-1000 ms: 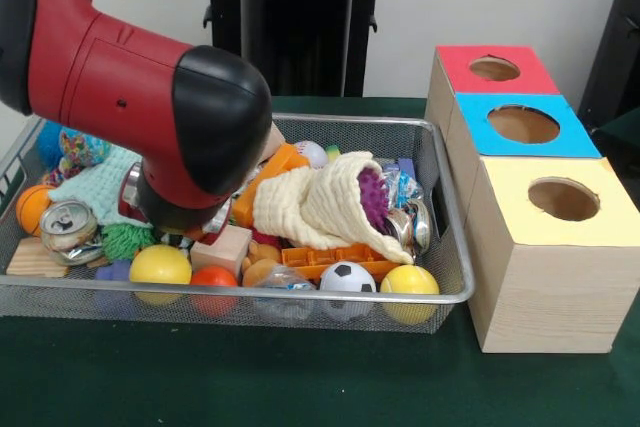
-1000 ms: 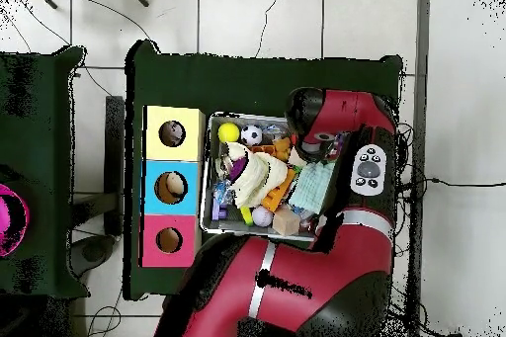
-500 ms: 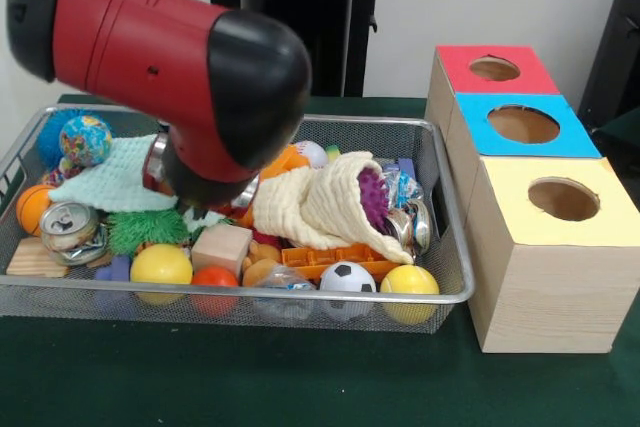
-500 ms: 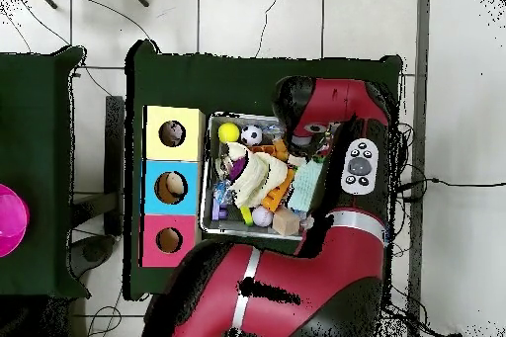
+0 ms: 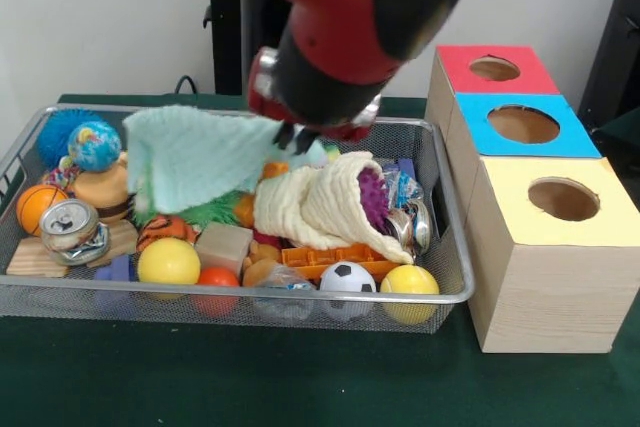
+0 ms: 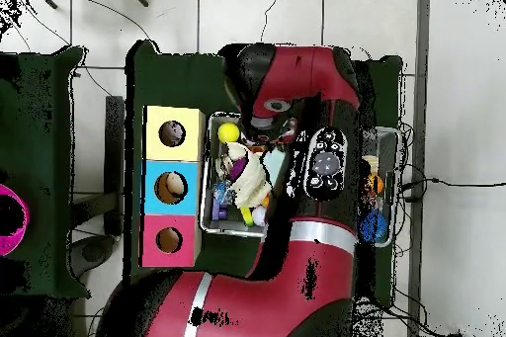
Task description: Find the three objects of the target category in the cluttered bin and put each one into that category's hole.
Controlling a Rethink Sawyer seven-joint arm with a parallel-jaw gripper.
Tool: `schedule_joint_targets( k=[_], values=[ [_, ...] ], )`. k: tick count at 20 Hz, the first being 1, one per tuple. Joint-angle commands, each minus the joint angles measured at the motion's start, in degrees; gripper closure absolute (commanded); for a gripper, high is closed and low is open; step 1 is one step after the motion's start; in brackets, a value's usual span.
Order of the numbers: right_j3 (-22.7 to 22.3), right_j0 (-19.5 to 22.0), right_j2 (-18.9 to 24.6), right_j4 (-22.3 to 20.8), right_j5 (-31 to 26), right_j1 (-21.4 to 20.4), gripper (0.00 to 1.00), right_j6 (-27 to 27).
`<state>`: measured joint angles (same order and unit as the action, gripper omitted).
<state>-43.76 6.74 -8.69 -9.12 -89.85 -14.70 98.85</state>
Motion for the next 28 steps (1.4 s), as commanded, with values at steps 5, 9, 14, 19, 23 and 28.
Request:
schedule_joint_targets(
  k=[5, 9, 14, 19, 23, 28],
  values=[
    [-1.3, -4.6, 6.7, 10.4, -4.8, -3.2, 1.00, 13.6],
    [-2.0, -6.8, 6.0, 13.2, -2.3, -2.8, 1.00, 16.5],
    [-4.5, -7.4, 4.7, 14.6, 2.4, -2.0, 1.00, 16.0],
    [-7.4, -6.4, 4.0, 14.2, 8.2, -0.5, 1.00, 13.8],
    [-7.4, -6.1, 3.7, 13.9, 9.7, 0.8, 1.00, 13.1],
    [-7.4, -6.2, 3.3, 13.8, 9.7, 0.9, 1.00, 12.9]
  ],
)
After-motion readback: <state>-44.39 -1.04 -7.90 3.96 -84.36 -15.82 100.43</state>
